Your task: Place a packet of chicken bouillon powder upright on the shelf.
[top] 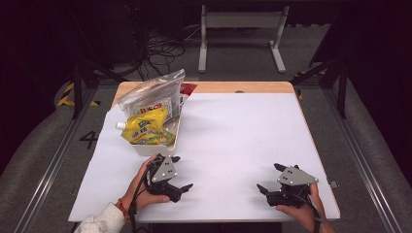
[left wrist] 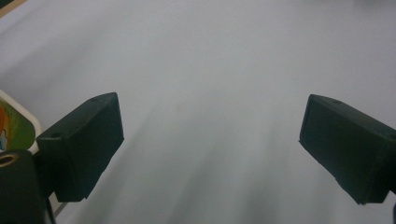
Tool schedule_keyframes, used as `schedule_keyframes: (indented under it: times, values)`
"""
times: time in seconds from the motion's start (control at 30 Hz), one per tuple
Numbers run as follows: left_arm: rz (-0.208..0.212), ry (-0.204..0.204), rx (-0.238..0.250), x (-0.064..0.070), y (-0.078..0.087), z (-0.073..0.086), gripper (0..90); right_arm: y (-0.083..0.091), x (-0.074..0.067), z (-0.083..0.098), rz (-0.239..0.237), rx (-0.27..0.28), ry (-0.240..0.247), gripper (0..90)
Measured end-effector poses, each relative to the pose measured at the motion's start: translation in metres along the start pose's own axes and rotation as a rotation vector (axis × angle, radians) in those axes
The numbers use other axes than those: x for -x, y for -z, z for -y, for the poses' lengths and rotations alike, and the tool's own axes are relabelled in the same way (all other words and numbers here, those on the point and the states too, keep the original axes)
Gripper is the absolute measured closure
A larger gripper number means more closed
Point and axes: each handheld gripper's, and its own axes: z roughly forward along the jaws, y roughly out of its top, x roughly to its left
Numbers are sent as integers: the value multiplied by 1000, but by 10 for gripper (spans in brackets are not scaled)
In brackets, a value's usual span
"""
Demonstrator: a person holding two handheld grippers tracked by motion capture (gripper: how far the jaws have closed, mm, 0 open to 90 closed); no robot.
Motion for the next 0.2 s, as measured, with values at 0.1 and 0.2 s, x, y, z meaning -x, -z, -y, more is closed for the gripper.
schedule_keyframes:
  times: [0.1,0.2]
  values:
    - [-4,-5,-1,-1,0,0,70,0,0,0,2,0,-2,123]
    - [-4,9,-1,-3,-1,1,70,0,1,0,2,1,-6,122]
